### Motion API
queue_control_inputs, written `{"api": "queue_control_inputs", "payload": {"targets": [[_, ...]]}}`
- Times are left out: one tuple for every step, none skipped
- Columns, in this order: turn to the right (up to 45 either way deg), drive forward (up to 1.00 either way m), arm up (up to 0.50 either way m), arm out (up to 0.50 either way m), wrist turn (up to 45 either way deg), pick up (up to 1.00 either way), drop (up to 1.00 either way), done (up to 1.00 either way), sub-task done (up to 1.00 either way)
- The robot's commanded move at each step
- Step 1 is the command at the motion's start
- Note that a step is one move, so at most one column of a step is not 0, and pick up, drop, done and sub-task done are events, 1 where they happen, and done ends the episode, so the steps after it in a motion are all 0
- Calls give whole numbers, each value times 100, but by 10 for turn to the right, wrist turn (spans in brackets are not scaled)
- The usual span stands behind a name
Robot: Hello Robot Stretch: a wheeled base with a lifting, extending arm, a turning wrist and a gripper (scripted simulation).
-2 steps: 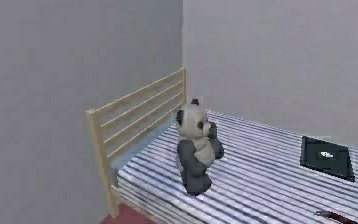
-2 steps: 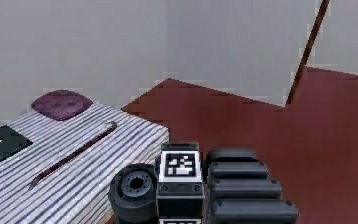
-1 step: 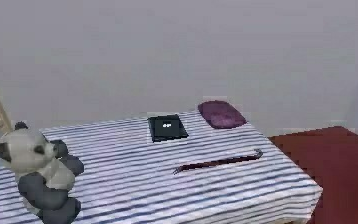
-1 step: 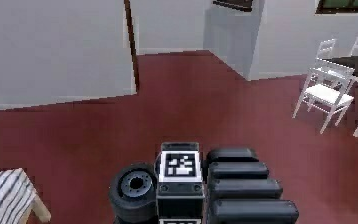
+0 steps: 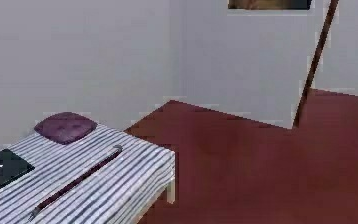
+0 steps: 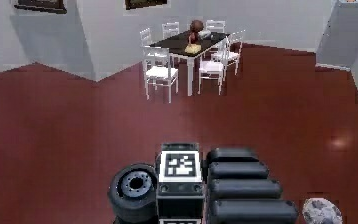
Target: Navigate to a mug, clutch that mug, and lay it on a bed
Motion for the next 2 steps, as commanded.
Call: {"api": "queue_control_inputs", "payload": {"targets": [[210,0,0,0,0,0,0,0,0],[-450,0,0,0,0,0,0,0,0]]}}
